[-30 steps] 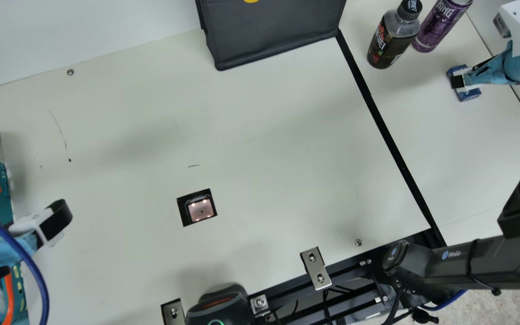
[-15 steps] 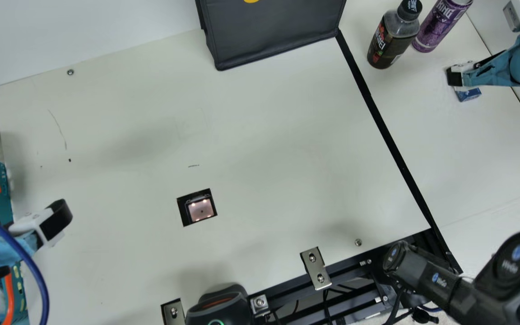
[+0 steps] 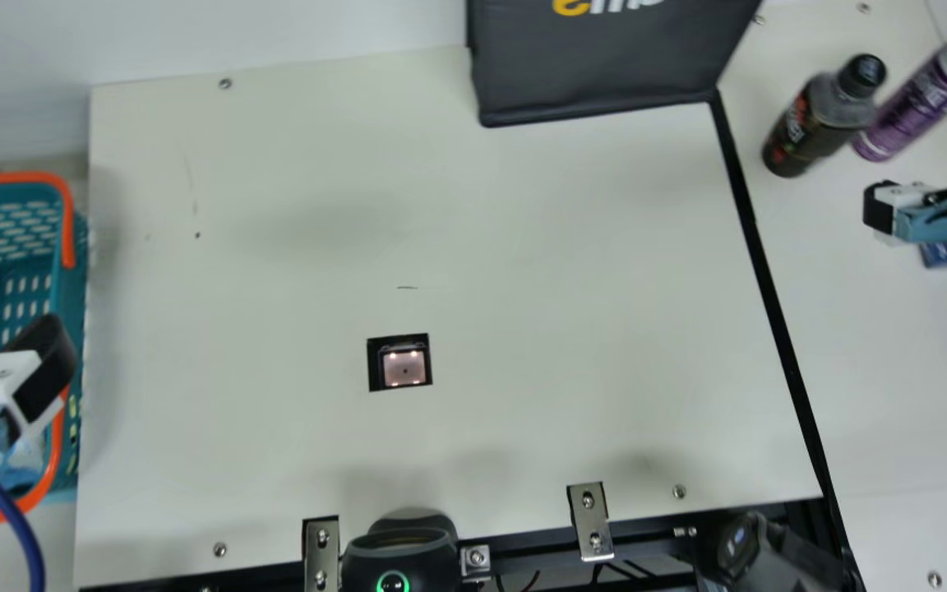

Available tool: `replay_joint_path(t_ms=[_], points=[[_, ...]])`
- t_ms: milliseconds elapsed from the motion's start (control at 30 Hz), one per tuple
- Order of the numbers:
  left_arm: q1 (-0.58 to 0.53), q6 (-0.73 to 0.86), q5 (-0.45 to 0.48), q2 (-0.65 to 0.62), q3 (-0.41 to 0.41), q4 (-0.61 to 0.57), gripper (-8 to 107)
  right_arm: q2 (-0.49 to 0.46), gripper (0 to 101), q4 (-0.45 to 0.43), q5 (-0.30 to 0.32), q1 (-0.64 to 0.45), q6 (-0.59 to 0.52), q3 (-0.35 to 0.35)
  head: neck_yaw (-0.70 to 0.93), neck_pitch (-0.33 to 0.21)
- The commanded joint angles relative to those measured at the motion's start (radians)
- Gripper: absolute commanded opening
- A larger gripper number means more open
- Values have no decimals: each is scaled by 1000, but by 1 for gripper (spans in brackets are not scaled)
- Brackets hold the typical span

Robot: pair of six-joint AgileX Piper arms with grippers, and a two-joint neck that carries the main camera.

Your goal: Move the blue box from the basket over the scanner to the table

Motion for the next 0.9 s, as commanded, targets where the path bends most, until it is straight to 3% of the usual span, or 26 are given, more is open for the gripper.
replay_joint_path(t_ms=[0,867], points=[[0,0,0,0,0,0,90,-26,95,-17,4,47,49,-2,69,-30],[0,0,3,-15,-5,14,90,-330,95,-184,135,482,503,-8,69,-30]])
